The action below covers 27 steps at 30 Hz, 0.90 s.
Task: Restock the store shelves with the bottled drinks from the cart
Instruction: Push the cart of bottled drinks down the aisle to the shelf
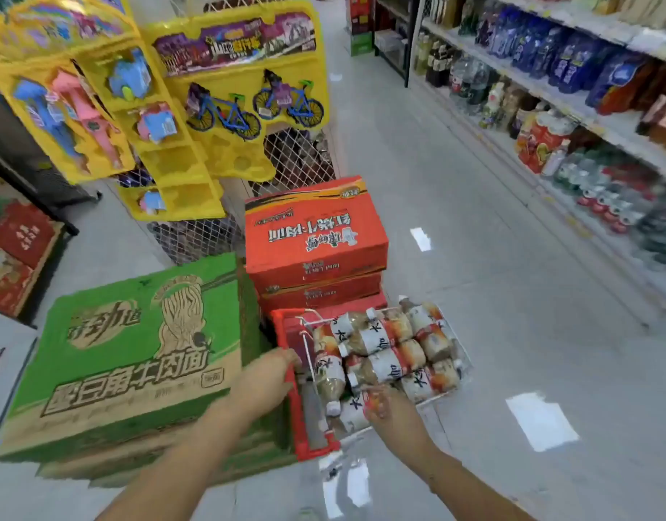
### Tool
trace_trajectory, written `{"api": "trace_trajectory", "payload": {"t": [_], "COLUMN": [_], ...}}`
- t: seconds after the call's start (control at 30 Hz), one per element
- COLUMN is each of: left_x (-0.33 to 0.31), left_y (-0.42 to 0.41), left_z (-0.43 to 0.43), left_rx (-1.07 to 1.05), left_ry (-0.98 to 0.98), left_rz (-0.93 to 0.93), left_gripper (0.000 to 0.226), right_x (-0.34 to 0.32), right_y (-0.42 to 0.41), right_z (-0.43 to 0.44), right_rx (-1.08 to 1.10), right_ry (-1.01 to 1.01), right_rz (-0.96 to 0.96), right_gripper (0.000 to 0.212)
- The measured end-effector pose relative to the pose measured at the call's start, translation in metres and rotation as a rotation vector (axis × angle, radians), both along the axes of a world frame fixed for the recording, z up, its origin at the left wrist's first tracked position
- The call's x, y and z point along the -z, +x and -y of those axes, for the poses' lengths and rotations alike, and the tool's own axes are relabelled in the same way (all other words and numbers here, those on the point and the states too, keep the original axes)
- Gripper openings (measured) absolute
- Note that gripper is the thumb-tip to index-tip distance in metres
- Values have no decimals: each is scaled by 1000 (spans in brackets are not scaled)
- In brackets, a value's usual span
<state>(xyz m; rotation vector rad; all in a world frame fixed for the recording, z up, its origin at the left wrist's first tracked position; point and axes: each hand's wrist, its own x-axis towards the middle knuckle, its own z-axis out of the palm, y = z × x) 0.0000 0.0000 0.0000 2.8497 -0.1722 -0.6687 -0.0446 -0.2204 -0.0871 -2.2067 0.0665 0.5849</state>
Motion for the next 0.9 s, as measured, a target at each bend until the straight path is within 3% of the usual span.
{"api": "trace_trajectory", "payload": {"t": [0.17, 0.27, 0.43, 0.53, 0.67, 0.9], "left_x": [43, 75, 124, 145, 158, 157], "left_y": [89, 125, 150, 157, 170, 160], "left_z": [-30, -30, -30, -30, -28, -12], "left_rx": [396, 622, 877, 971, 1005, 1059], "left_ry": [244, 362, 628, 725, 678, 591], "left_rz": [-85, -140, -316, -321, -403, -511], "left_gripper": [44, 42, 48, 51, 35, 40], "right_x": [45, 76, 106, 114, 116, 124], "right_y": [15, 16, 10, 12, 5, -19], "right_z": [-94, -134, -178, -180, -175, -141], "right_rx": [129, 180, 204, 241, 235, 151], "right_ry": [95, 53, 44, 46, 41, -4], "right_rz": [-76, -165, -270, -247, -200, -195], "right_gripper": [49, 65, 53, 54, 52, 49]}}
